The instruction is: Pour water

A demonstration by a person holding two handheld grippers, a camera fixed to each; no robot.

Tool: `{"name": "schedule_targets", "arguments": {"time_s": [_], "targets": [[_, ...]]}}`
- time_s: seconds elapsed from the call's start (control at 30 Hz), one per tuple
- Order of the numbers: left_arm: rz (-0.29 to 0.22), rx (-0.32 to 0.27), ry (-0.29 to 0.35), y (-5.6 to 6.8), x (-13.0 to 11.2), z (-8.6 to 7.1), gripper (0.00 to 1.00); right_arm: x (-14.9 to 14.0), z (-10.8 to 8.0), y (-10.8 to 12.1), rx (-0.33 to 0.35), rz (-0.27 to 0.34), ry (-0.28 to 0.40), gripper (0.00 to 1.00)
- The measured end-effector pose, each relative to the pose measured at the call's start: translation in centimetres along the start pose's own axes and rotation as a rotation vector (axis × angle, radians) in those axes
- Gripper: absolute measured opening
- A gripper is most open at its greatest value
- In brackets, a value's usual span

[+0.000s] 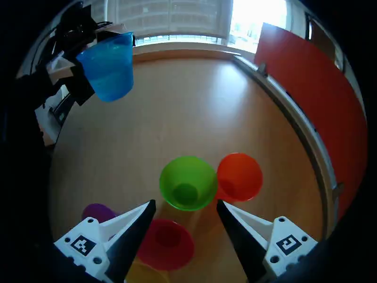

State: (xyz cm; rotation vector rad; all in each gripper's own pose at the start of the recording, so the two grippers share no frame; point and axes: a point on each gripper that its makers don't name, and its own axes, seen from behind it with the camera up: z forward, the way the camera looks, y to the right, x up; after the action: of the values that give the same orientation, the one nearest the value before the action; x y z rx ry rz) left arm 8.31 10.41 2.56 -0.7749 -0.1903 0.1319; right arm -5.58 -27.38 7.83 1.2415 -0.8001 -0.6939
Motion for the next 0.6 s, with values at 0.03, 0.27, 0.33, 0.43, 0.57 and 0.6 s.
{"name": "schedule_targets", "arguments": {"time_s": [0.03,0.27,0.33,0.43,0.57,0.6], "targets": [[0.0,0.0,0.0,0.0,0.0,0.0,0.87,0.0,0.1,0.0,0.001,-0.001,-0.001,1.0],[0.0,0.0,-0.001,-0.1,0.0,-0.1,0.87,0.6,0.9,0.2,0.009,-0.002,0.001,1.0],[0.0,0.0,-0.001,-0.1,-0.1,-0.1,0.88,0.7,1.1,0.2,0.01,-0.005,0.002,1.0],[-0.002,0.0,-0.001,-0.1,-0.2,-0.1,0.88,1.0,1.4,0.2,0.012,-0.01,0.002,1.0],[-0.004,0.001,-0.002,-0.3,-0.3,-0.1,0.87,1.4,1.9,0.3,0.014,-0.013,0.002,1.0],[-0.004,0.002,-0.002,-0.3,-0.3,-0.1,0.87,1.5,2.0,0.3,0.014,-0.013,0.002,1.0]]}}
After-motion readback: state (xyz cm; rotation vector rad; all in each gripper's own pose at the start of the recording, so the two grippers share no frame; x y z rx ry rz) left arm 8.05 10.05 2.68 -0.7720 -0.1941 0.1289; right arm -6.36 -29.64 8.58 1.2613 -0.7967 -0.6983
